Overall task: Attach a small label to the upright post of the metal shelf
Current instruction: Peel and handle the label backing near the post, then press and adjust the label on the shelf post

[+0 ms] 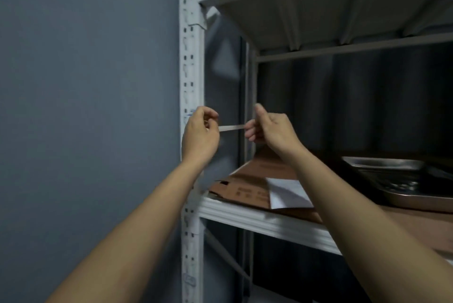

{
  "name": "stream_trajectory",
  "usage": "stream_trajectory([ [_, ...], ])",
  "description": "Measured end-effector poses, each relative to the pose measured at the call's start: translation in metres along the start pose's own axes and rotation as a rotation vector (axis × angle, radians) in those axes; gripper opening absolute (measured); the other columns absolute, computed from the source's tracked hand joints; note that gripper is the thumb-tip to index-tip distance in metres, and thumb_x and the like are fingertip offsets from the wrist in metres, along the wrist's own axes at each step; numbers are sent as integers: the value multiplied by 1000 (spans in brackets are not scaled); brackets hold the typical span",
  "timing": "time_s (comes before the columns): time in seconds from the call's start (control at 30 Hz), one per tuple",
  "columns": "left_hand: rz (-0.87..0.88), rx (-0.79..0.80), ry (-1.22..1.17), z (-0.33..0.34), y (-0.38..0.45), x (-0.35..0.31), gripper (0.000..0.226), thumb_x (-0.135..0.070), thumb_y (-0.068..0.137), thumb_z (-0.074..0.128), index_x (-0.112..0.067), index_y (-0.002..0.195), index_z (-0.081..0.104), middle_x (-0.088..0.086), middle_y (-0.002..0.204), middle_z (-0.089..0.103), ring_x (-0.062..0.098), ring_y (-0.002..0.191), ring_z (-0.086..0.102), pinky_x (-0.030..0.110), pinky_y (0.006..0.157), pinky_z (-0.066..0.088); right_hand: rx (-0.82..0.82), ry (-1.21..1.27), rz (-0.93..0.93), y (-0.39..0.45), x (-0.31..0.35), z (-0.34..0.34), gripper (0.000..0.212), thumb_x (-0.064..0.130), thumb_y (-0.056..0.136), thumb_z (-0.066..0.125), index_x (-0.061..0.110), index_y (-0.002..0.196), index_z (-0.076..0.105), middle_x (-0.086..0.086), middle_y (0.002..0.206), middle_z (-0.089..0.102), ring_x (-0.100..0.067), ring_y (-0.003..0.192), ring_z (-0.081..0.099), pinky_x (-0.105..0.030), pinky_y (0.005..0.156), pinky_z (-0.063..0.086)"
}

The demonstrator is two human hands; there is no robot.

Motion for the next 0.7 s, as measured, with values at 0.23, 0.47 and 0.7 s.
stream_trajectory([
  [0.23,-40,-75,39,-61,27,44,15,-20,97,46,-20,87,57,-5,72,61,15,70,59,32,73,47,42,-129,-118,26,7,99,46,25,97,53,15,141,43,0,126,56,-8,115,50,-22,98,38],
  [0.47,56,-56,38,-67,37,68,23,4,89,44,-16,100,48,-1,96,57,15,87,59,26,83,46,52,-30,-140,40,-1,122,23,23,97,52,22,118,60,3,95,72,-9,86,70,-34,84,57],
  [0.7,-145,35,-208,-39,55,73,35,-19,94,54,-18,128,46,-5,124,51,9,112,50,25,97,41,51,93,-191,45,-11,126,23,15,98,51,23,117,61,0,98,72,-13,88,71,-30,80,58],
])
Point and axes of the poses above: each hand's wrist, its own y-axis towards the middle knuckle, its own z-axis out of the palm, x = y × z, the point moved 5 cm from there along y, towards the middle knuckle
